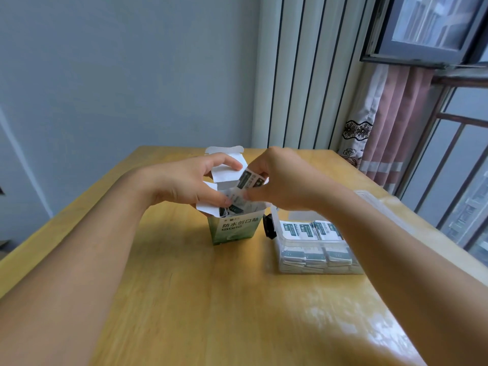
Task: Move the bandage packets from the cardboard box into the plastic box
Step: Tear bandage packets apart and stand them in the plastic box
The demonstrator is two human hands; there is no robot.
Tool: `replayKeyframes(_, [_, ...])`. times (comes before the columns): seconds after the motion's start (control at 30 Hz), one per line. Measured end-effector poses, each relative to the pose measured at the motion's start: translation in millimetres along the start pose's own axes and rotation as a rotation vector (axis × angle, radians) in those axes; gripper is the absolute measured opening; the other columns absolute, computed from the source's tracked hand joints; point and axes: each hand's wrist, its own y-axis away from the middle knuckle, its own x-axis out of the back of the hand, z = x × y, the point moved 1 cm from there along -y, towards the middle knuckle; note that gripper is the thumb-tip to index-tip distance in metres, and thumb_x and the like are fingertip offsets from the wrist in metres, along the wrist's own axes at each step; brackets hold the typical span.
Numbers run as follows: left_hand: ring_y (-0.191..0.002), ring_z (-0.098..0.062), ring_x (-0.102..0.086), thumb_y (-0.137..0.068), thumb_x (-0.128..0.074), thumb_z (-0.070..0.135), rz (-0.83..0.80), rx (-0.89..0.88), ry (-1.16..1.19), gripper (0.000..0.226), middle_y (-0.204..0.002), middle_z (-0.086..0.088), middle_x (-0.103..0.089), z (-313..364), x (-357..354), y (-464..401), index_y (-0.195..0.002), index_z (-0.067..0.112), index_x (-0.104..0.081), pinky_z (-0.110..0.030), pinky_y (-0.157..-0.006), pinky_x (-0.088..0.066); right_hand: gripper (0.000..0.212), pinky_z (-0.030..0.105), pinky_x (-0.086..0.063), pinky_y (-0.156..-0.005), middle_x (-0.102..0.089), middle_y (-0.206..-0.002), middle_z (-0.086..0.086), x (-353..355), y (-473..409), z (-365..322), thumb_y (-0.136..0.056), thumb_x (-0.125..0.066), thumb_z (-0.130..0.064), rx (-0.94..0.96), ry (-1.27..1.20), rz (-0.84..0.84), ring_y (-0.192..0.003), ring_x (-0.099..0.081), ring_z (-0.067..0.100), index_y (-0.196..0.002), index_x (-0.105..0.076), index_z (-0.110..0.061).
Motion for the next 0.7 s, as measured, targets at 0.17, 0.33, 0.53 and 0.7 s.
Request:
replayKeyframes(0.17, [-0.093, -0.017, -0.072, -0.083, -0.081, 0.031, 0.036, 0.075, -0.009, 0.061, -0.119, 0.002, -0.062, -3.6, 1.4, -1.5, -0.131, 0.051, -0.048, -0.033, -0.074, -0.064, 0.004, 0.028, -0.052, -0.042, -0.068, -0.061, -0.008, 11.9, -0.2, 12.9, -0.087, -0.072, -0.016, -0.038, -0.141, 0.021, -0.043, -0.062, 0.011, -0.088, -0.075, -0.014])
replayKeyframes(0.33, [-0.09, -0.019, -0.07, -0.086, -0.072, 0.05, 0.095, 0.179, -0.152, 0.059, -0.116, 0.001, -0.059, -8.2, 10.0, 0.4, -0.138, 0.05, -0.043, -0.03, -0.079, -0.06, 0.005, 0.019, -0.037, -0.038, -0.065, -0.05, -0.007, 29.1, 0.8, 30.9, -0.09, -0.069, -0.009, -0.118, -0.505, 0.087, -0.039, -0.05, 0.007, -0.091, -0.073, -0.007])
replayKeyframes(0.53, [-0.1, -0.021, -0.062, -0.097, -0.044, 0.062, 0.267, 0.185, -0.359, 0.049, -0.116, 0.003, -0.062, 6.3, 28.6, 6.9, -0.129, 0.03, -0.061, -0.037, -0.094, -0.048, 0.004, 0.017, -0.035, -0.04, -0.075, -0.081, 0.01, 35.8, 0.5, 47.7, -0.09, -0.07, -0.008, -0.126, -0.731, -0.134, -0.052, -0.05, 0.014, -0.093, -0.073, -0.008])
replayKeyframes(0.7, [-0.091, -0.026, -0.072, -0.099, -0.027, 0.067, 0.075, 0.026, 0.519, 0.07, -0.109, -0.014, -0.073, 55.9, 0.2, 13.7, -0.114, 0.014, -0.07, -0.039, -0.067, -0.061, 0.007, 0.018, -0.041, -0.043, -0.07, -0.081, 0.012, 46.1, 7.9, 43.4, -0.089, -0.068, -0.007, 0.026, -0.791, -0.279, -0.056, -0.053, 0.013, -0.095, -0.07, -0.006])
